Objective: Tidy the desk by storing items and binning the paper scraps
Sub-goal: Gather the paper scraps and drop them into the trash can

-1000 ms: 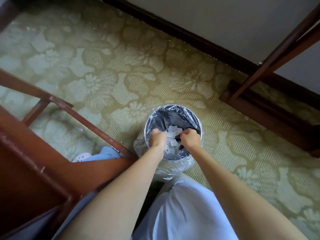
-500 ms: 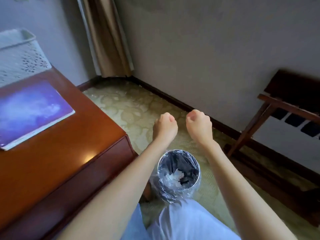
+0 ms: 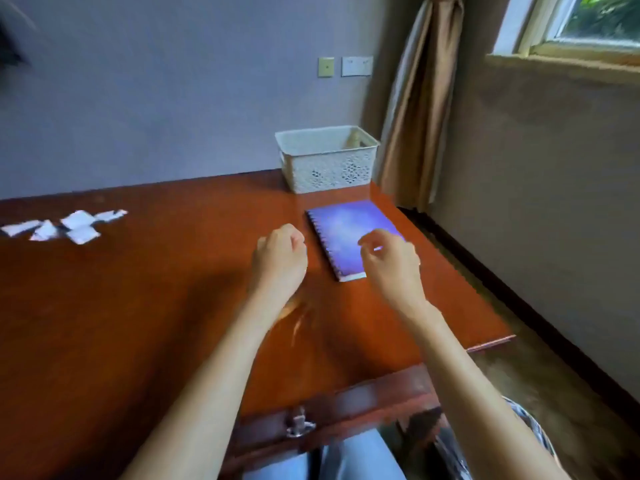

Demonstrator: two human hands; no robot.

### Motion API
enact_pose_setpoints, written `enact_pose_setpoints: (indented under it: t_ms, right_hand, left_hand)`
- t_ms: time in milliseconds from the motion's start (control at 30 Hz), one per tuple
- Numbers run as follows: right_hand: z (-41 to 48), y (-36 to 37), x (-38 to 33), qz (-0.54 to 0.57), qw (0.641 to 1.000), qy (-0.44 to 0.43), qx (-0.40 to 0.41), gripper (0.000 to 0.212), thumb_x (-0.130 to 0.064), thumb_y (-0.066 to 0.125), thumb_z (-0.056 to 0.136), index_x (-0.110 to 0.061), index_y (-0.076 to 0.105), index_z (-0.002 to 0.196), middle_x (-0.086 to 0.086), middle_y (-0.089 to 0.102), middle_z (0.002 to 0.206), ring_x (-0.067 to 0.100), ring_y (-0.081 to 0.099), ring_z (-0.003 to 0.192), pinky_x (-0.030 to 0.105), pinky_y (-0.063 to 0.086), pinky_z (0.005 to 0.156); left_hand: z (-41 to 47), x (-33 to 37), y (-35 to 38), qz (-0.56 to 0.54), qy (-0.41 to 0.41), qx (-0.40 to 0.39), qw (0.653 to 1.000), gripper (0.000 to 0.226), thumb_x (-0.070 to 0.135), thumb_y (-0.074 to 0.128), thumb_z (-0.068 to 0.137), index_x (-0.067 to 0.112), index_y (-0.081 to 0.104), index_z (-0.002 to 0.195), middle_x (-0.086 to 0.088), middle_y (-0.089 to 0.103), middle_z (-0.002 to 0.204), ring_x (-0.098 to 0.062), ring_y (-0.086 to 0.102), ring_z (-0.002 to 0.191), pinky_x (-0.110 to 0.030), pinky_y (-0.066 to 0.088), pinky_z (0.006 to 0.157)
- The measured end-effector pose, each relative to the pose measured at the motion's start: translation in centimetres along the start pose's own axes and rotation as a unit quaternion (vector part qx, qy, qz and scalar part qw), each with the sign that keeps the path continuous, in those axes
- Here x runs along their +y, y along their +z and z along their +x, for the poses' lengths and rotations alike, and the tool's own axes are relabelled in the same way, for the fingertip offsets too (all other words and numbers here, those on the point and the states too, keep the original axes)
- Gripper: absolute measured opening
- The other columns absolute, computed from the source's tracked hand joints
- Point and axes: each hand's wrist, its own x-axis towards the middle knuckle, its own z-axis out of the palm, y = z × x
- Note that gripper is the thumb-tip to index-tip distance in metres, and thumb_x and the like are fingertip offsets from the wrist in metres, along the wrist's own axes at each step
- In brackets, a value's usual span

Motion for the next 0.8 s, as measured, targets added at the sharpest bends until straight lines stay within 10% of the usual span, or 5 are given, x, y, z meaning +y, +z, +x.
enact_pose_setpoints:
  t_ms: [500, 633, 800]
  right_hand:
    - [2.0, 13.7, -26.1, -0.094, 0.888, -0.132, -0.430, 0.020, -0.009, 0.040, 0.091, -0.003, 0.055, 0.079, 0.023, 0.064, 0.100, 0.041, 0.062, 0.090, 0.041, 0.048, 0.074]
    - [-0.9, 16.2, -29.0, -0.119, 0.808, -0.224, -0.532, 0.037, -0.010, 0.037, 0.095, -0.010, 0.048, 0.131, 0.016, 0.047, 0.138, 0.034, 0.052, 0.122, 0.039, 0.046, 0.097]
    - [-7.0, 20.4, -32.3, -0.132, 0.721, -0.271, -0.624, 0.052, -0.017, 0.039, 0.098, -0.020, 0.021, 0.147, 0.006, 0.003, 0.160, 0.032, 0.015, 0.146, 0.048, 0.027, 0.116]
  left_hand:
    - [2.4, -12.3, -21.1, 0.046, -0.393, 0.001, 0.919, 0.030, 0.014, 0.038, 0.098, 0.010, 0.058, 0.120, -0.007, 0.060, 0.127, -0.022, 0.057, 0.116, -0.031, 0.048, 0.094]
    - [-0.2, -14.6, -24.8, 0.030, -0.467, 0.031, 0.883, 0.031, 0.017, 0.038, 0.099, 0.012, 0.054, 0.126, -0.005, 0.056, 0.132, -0.021, 0.054, 0.121, -0.029, 0.047, 0.095]
    - [-4.4, -19.8, -28.5, 0.001, -0.540, 0.085, 0.837, 0.040, 0.014, 0.041, 0.097, 0.013, 0.040, 0.137, -0.008, 0.044, 0.139, -0.023, 0.047, 0.126, -0.031, 0.042, 0.098]
